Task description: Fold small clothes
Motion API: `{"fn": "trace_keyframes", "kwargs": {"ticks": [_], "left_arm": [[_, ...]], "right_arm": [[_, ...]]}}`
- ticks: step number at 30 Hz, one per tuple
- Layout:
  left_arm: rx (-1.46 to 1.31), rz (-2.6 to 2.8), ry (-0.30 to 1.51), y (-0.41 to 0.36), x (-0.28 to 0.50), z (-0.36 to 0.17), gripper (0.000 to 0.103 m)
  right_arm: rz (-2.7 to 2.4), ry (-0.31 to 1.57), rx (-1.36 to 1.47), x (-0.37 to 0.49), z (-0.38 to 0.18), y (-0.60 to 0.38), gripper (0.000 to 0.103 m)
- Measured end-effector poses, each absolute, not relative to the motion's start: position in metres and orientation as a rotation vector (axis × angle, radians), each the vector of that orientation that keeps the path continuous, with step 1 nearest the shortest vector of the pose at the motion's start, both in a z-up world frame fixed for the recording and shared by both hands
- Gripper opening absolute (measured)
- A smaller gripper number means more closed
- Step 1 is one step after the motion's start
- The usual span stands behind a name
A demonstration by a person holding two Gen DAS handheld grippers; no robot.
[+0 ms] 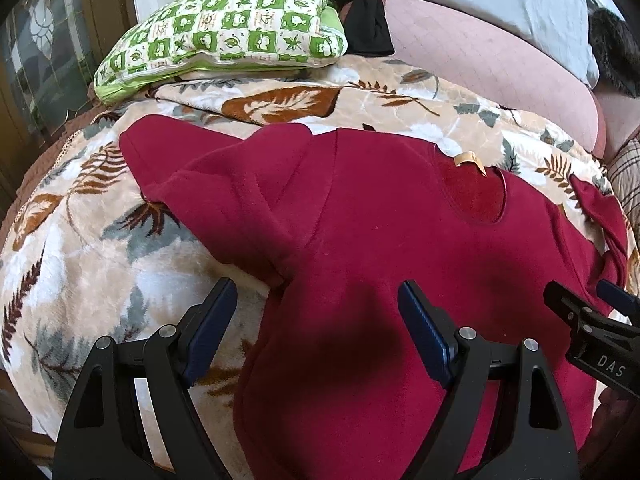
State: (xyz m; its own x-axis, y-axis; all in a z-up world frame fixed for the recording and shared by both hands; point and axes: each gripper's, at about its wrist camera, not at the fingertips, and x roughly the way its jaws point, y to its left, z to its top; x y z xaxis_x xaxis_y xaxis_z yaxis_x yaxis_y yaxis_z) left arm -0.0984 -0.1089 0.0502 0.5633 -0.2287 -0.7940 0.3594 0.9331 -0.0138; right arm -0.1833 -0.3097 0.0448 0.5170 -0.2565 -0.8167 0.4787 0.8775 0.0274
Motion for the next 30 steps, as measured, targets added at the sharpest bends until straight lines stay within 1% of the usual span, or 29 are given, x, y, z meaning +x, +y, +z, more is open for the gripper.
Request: {"fn": "trace_keyframes", "kwargs": {"ticks": [30], "left_arm": [[0.134,-0.331,0.928,-0.102,-0.074,0.044,0.083]], "right_arm": [[-0.392,0.940,0.284,-0.151,0.041,-0.295,0.100]]}}
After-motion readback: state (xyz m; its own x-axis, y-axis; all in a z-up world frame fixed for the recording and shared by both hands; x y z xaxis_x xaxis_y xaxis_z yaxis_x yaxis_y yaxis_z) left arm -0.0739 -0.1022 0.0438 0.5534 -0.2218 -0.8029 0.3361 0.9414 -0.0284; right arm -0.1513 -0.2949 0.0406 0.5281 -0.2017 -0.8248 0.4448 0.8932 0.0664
